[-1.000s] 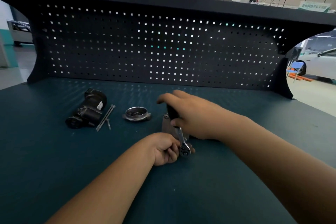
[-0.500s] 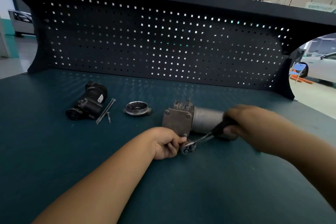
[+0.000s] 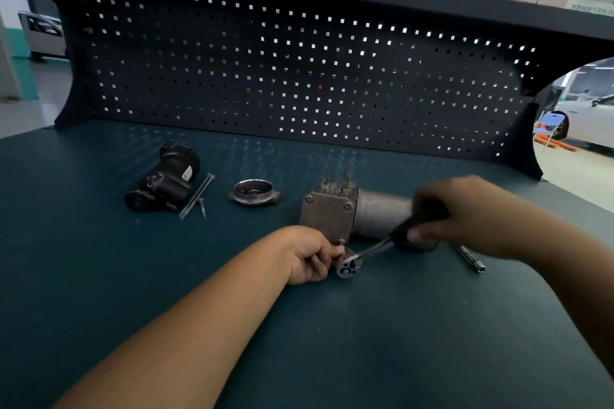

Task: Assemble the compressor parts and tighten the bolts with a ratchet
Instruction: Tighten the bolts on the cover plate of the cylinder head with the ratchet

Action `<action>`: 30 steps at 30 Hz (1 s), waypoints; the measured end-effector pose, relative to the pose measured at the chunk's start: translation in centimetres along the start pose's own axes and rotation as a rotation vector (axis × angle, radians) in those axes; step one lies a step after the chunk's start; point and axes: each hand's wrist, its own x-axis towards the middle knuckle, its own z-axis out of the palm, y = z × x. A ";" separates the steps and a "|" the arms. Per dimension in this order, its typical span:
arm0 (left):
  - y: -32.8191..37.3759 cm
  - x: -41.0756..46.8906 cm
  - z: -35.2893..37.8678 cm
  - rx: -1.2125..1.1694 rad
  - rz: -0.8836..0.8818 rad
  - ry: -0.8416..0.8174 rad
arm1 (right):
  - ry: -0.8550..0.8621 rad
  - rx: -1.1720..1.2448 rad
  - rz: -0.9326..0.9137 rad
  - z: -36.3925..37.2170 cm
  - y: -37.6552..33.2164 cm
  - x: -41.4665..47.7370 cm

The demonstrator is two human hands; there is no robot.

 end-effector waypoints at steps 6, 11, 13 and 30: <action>-0.1 -0.3 0.1 -0.013 0.053 -0.008 | 0.145 0.102 -0.332 1.3 -9.0 3.9; -0.2 -0.4 0.1 -0.002 0.087 0.025 | 0.171 0.171 -0.331 2.7 -9.9 5.7; -0.1 -0.1 -0.1 0.009 0.040 0.014 | 0.253 0.293 -0.268 2.2 -7.7 5.0; -0.2 0.1 -0.6 0.008 -0.006 -0.049 | -0.091 0.098 0.186 7.8 2.7 -3.9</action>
